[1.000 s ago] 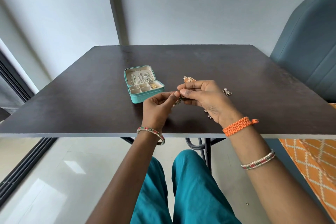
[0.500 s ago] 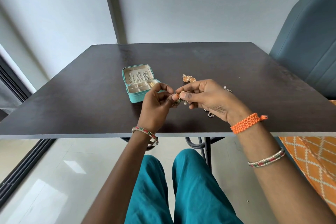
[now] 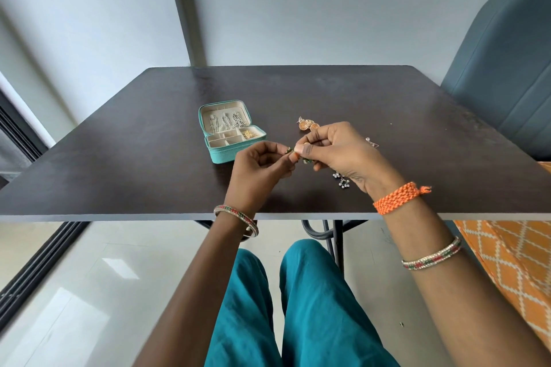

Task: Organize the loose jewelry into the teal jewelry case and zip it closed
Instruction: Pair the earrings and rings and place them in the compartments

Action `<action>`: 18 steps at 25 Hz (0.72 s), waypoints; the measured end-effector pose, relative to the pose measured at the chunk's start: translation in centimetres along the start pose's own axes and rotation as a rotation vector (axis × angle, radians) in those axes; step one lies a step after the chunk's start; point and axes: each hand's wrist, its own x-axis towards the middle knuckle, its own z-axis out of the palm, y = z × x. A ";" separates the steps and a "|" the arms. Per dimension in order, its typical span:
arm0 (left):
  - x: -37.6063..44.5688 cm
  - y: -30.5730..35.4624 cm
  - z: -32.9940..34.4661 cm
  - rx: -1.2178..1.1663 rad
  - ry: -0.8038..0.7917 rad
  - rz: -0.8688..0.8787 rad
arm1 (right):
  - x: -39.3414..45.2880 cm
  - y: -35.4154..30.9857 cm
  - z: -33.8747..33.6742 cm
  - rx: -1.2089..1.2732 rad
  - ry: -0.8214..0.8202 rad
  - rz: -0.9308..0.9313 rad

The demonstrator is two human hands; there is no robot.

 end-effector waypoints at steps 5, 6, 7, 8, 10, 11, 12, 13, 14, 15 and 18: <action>-0.1 0.7 0.0 -0.242 -0.015 -0.201 | -0.3 -0.1 0.2 -0.007 0.022 -0.049; -0.2 0.8 0.0 -0.282 -0.006 -0.219 | -0.3 -0.1 0.2 0.042 0.015 -0.037; -0.3 0.9 0.0 -0.313 0.003 -0.233 | -0.3 -0.1 0.1 0.111 0.006 -0.018; -0.4 1.0 0.0 -0.334 0.009 -0.247 | -0.4 -0.1 0.0 0.189 -0.007 0.005; -0.4 1.2 -0.1 -0.363 0.013 -0.280 | -0.7 -0.1 -0.3 0.301 -0.036 0.054; -0.5 1.2 -0.1 -0.374 0.013 -0.295 | -0.8 0.0 -0.5 0.330 -0.052 0.075; -0.5 1.3 -0.2 -0.377 0.014 -0.306 | -0.9 0.0 -0.7 0.351 -0.068 0.094; -0.6 1.3 -0.3 -0.372 0.019 -0.316 | -1.1 0.0 -0.8 0.367 -0.084 0.112; -0.6 1.4 -0.4 -0.359 0.028 -0.323 | -1.2 0.0 -0.8 0.376 -0.097 0.128; -0.6 1.4 -0.4 -0.344 0.042 -0.328 | -1.2 0.1 -0.9 0.381 -0.105 0.140; -0.7 1.3 -0.4 -0.316 0.079 -0.343 | -1.3 -0.1 -1.1 0.371 -0.128 0.155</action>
